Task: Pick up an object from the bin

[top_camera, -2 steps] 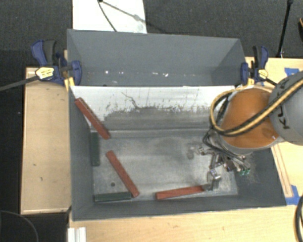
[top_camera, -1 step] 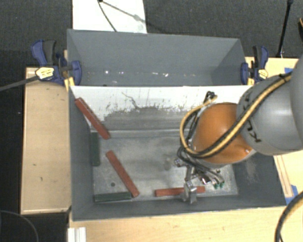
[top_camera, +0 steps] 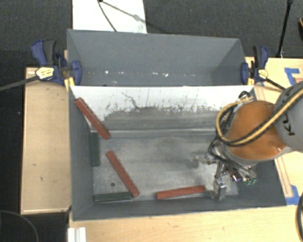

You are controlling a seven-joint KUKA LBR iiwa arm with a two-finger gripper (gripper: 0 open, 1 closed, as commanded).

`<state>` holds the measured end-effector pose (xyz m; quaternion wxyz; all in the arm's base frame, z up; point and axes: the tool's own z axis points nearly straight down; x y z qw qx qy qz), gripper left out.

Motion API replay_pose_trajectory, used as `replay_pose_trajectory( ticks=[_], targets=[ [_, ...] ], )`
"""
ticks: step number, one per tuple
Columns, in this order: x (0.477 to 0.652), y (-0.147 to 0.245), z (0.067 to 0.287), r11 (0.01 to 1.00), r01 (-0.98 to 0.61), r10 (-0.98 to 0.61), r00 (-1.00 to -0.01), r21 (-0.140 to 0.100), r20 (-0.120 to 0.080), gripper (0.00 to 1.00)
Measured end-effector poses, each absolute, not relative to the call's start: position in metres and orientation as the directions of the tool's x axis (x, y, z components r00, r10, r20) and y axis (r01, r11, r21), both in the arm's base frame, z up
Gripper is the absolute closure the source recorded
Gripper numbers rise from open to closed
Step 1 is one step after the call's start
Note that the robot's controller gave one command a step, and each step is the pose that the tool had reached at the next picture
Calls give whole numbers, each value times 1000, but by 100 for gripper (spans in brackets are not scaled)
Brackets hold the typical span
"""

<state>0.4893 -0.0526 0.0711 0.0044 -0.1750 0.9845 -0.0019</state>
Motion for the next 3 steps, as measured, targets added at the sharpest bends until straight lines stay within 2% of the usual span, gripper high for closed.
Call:
replay_pose_trajectory(
  ticks=[1,2,3],
  targets=[
    [489,7,72,938,-345,-345,-938,-1,-10,0],
    [486,4,70,939,-345,-345,-939,0,-3,100],
    [524,1,210,972,-236,-236,-972,-3,-12,100]
  ],
)
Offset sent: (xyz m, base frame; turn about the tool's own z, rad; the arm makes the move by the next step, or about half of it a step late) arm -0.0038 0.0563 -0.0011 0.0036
